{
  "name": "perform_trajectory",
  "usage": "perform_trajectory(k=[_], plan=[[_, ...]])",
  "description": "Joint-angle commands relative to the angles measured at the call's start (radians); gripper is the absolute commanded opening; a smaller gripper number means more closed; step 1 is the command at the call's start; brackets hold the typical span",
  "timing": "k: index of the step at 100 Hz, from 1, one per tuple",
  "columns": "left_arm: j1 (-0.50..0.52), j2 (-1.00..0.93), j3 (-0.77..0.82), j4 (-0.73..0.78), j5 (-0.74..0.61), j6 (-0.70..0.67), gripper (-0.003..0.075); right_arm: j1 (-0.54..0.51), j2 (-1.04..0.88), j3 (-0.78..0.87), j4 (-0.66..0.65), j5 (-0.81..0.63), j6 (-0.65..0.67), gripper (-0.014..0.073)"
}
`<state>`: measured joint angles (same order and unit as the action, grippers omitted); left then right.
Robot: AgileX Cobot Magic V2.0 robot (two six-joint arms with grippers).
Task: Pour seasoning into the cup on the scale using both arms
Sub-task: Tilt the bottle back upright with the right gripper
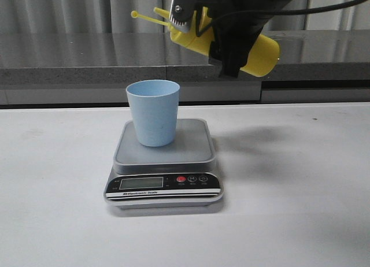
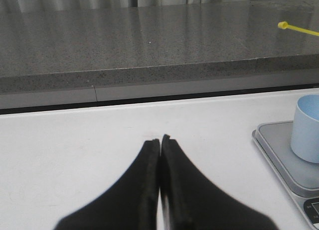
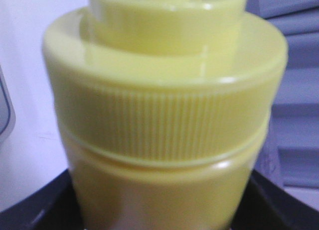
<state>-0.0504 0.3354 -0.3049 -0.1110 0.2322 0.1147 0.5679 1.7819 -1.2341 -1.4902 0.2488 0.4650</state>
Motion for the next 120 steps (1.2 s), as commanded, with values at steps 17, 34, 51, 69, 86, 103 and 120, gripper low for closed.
perform_trajectory(k=[17, 34, 51, 69, 86, 103, 120], plan=[[0.002, 0.007, -0.029, -0.003, -0.083, 0.001, -0.0020, -0.075, -0.062, -0.049, 0.295, -0.092, 0.009, 0.0289], [0.002, 0.007, -0.029, -0.003, -0.083, 0.001, -0.0020, -0.156, -0.086, -0.046, 0.479, -0.256, 0.009, 0.0289], [0.002, 0.007, -0.029, -0.003, -0.083, 0.001, -0.0020, -0.229, -0.111, -0.045, 0.647, -0.414, 0.009, 0.0289], [0.002, 0.007, -0.029, -0.003, -0.083, 0.001, -0.0020, -0.260, -0.119, -0.022, 0.837, -0.525, -0.008, 0.0289], [0.002, 0.007, -0.029, -0.003, -0.083, 0.001, -0.0020, -0.279, -0.122, 0.100, 0.953, -0.686, -0.064, 0.0289], [0.002, 0.007, -0.029, -0.003, -0.083, 0.001, -0.0020, -0.280, -0.122, 0.258, 1.032, -0.861, -0.111, 0.0289], [0.002, 0.007, -0.029, -0.003, -0.083, 0.001, -0.0020, -0.280, -0.121, 0.427, 1.085, -1.075, -0.169, 0.0289]])
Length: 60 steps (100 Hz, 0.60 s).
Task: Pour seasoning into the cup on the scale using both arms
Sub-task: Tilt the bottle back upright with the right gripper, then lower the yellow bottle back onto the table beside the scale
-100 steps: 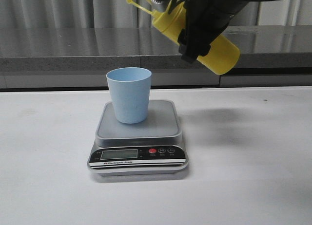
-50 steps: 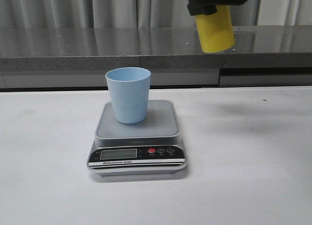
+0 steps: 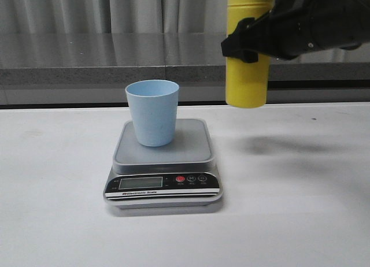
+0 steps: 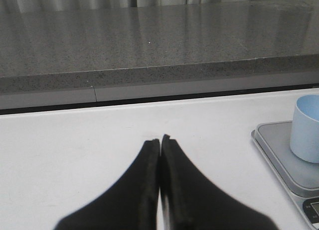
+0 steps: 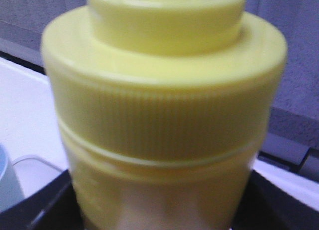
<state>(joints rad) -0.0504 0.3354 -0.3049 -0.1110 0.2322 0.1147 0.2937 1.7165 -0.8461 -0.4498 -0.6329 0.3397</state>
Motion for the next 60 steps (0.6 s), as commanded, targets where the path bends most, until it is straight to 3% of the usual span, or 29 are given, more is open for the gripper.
perform_trajectory(k=[1, 27, 60], plan=[[0.002, 0.007, -0.029, -0.003, -0.083, 0.001, -0.0020, -0.006, -0.055, 0.052, 0.047, -0.199, -0.052, 0.0289], [0.002, 0.007, -0.029, -0.003, -0.083, 0.001, -0.0020, -0.006, -0.054, 0.173, 0.060, -0.233, -0.145, 0.0289], [0.002, 0.007, -0.029, -0.003, -0.083, 0.001, -0.0020, -0.006, -0.010, 0.184, 0.061, -0.370, -0.225, 0.0289]])
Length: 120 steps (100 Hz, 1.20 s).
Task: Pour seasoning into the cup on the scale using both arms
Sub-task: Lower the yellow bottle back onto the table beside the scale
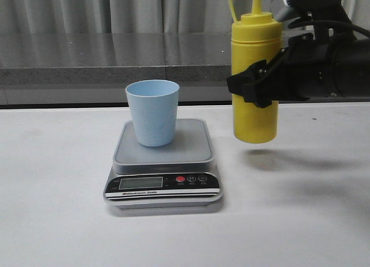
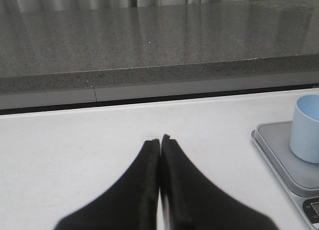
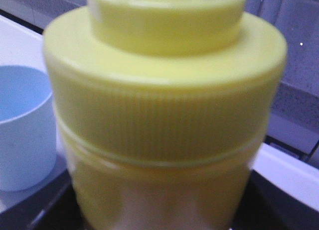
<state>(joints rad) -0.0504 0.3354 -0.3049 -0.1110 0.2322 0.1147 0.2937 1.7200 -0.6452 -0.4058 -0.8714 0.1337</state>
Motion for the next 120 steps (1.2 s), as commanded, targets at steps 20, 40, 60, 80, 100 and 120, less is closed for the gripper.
perform_trajectory(k=[20, 40, 60, 80, 100, 120], plan=[[0.002, 0.007, -0.029, -0.003, -0.083, 0.001, -0.0020, -0.006, 0.064, -0.017, 0.018, -0.237, -0.019, 0.0289], [0.002, 0.007, -0.029, -0.003, -0.083, 0.001, -0.0020, -0.006, 0.108, -0.017, 0.019, -0.270, -0.019, 0.0289], [0.002, 0.007, -0.029, -0.003, -0.083, 0.001, -0.0020, -0.006, 0.125, -0.016, 0.019, -0.265, -0.019, 0.0289], [0.002, 0.007, -0.029, -0.003, -0.083, 0.001, -0.0020, -0.006, 0.152, 0.003, 0.023, -0.287, -0.020, 0.0289], [0.002, 0.007, -0.029, -0.003, -0.083, 0.001, -0.0020, -0.006, 0.180, 0.042, 0.049, -0.339, -0.020, 0.0289], [0.002, 0.007, -0.029, -0.003, -0.083, 0.001, -0.0020, -0.006, 0.180, 0.046, 0.056, -0.354, -0.020, 0.0367]])
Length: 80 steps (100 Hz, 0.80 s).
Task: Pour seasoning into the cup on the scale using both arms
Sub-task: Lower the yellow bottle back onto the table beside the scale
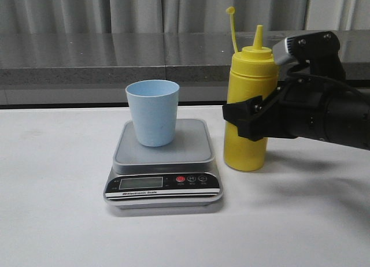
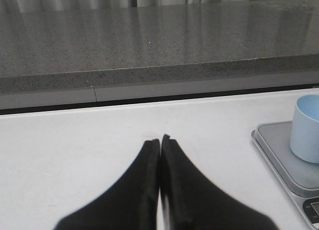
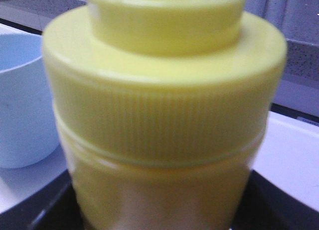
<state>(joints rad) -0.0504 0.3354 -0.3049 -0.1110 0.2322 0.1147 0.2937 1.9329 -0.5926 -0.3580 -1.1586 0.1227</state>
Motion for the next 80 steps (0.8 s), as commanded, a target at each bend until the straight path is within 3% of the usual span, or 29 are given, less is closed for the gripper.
perform_trajectory(k=[1, 21, 34, 80], plan=[[0.002, 0.007, -0.029, -0.003, -0.083, 0.001, -0.0020, -0.006, -0.033, -0.006, 0.008, -0.066, -0.009, 0.0374], [0.002, 0.007, -0.029, -0.003, -0.083, 0.001, -0.0020, -0.006, -0.033, -0.006, 0.015, -0.066, -0.009, 0.0575], [0.002, 0.007, -0.029, -0.003, -0.083, 0.001, -0.0020, -0.006, -0.033, -0.006, 0.021, -0.066, -0.009, 0.0650], [0.002, 0.007, -0.029, -0.003, -0.083, 0.001, -0.0020, -0.006, -0.078, -0.006, 0.041, -0.042, -0.009, 0.0654]])
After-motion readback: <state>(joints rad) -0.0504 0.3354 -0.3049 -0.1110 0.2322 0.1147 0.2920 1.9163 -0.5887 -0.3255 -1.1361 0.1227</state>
